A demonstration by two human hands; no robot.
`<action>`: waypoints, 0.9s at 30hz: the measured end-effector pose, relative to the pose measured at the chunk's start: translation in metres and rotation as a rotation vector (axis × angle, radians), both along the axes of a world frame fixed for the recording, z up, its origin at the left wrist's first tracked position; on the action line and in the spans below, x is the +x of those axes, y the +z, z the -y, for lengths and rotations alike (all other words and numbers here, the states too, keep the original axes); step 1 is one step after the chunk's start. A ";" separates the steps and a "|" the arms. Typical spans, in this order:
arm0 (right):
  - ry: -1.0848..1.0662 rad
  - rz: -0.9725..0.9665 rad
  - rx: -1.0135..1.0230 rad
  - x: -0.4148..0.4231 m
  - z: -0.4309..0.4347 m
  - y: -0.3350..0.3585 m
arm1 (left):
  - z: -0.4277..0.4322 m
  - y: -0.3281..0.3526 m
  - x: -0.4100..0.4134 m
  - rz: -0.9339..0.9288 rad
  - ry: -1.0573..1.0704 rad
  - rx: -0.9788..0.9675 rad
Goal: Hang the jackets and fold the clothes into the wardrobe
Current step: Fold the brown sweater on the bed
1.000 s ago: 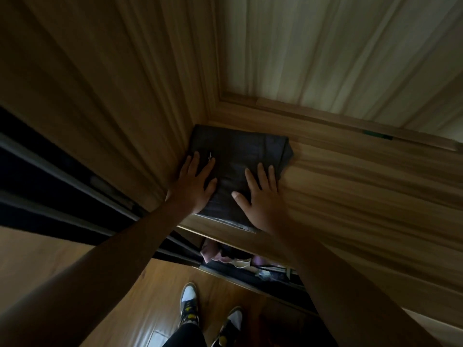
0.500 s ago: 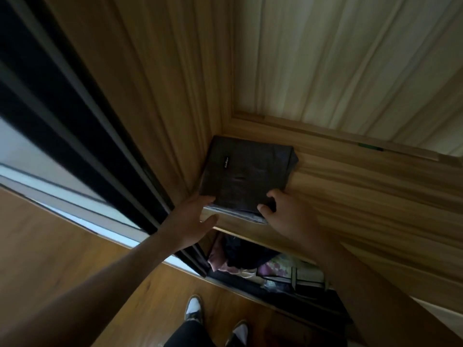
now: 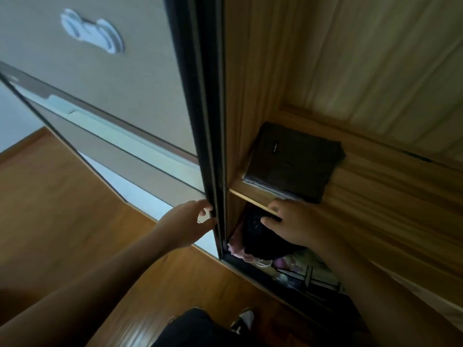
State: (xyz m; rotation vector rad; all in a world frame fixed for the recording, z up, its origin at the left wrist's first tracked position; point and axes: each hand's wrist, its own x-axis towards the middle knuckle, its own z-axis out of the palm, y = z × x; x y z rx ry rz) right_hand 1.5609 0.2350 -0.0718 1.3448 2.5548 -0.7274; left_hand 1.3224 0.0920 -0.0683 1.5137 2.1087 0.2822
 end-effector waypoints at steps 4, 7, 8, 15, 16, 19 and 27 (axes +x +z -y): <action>0.016 -0.007 -0.080 -0.032 0.031 0.003 | 0.039 -0.008 -0.033 -0.024 0.061 -0.049; 0.064 0.027 -0.097 -0.065 0.062 0.005 | 0.080 -0.011 -0.064 -0.004 0.133 -0.073; 0.080 0.040 -0.108 -0.078 0.075 0.004 | 0.097 -0.012 -0.075 -0.001 0.158 -0.076; 0.273 0.078 -0.116 -0.194 0.182 0.007 | 0.241 -0.019 -0.155 0.018 0.356 -0.104; 0.318 0.082 -0.099 -0.213 0.199 0.009 | 0.264 -0.020 -0.166 0.014 0.385 -0.118; 0.462 0.076 -0.067 -0.273 0.250 0.014 | 0.332 -0.020 -0.197 0.013 0.501 -0.147; 0.805 0.112 -0.059 -0.415 0.364 0.014 | 0.499 -0.020 -0.253 0.020 0.869 -0.163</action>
